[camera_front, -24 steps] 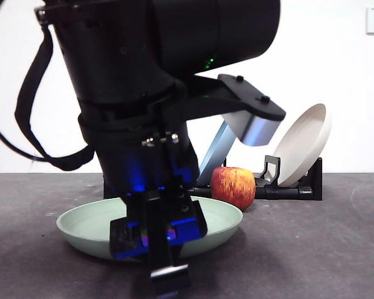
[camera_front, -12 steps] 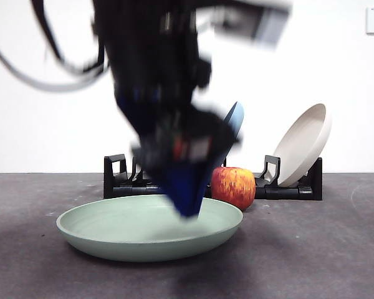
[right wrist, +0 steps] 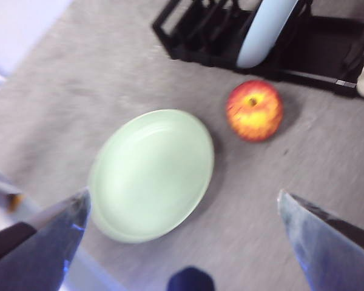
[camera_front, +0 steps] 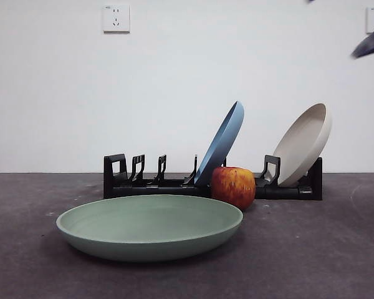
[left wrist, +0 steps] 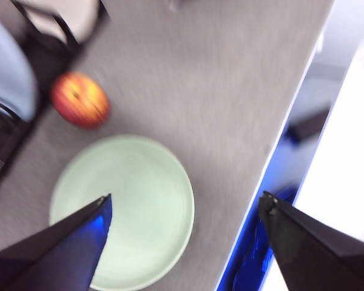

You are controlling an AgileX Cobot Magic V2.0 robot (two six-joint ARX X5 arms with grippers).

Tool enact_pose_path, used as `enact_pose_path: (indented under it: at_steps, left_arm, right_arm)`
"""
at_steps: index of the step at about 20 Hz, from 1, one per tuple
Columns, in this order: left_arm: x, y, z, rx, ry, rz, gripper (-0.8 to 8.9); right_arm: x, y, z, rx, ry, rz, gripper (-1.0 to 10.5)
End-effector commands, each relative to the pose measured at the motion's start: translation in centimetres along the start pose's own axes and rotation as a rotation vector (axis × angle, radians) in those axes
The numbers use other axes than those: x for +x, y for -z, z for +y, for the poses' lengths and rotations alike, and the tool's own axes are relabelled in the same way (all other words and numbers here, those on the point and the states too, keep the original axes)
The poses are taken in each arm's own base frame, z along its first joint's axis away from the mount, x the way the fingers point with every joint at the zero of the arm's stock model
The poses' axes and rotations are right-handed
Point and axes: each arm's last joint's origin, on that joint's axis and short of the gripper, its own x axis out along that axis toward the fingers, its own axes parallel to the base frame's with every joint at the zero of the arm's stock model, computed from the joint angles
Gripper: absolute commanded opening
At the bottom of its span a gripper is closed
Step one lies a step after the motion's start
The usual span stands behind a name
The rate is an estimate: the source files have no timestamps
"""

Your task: Take the green plate from the plate rack,put the plate on the table,take the apple from the table,put the apple in the plate

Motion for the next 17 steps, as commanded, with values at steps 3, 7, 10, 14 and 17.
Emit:
enact_pose_path:
  at_steps: [3, 7, 10, 14, 17]
  left_arm:
    - [-3.4, 1.1, 0.6, -0.041, 0.002, -0.069, 4.09]
    - [-4.7, 2.0, 0.9, -0.078, 0.003, -0.058, 4.08]
    - [-4.8, 2.3, 0.9, -0.08, 0.002, -0.039, 4.08]
    - [-4.8, 2.4, 0.9, -0.08, 0.002, -0.029, 4.08]
    - [-4.8, 2.4, 0.9, -0.081, 0.0, -0.029, 4.08]
  right_arm:
    - [5.5, -1.5, 0.3, -0.056, 0.077, -0.004, 6.3]
    - [11.1, -1.7, 0.0, -0.083, 0.132, 0.015, 6.4]
    - [14.8, -1.0, -0.8, -0.08, 0.189, 0.039, 6.8]
    - [18.1, -0.3, -2.0, -0.078, 0.233, 0.033, 7.0]
    - [19.7, 0.1, -2.7, -0.079, 0.238, 0.026, 7.0]
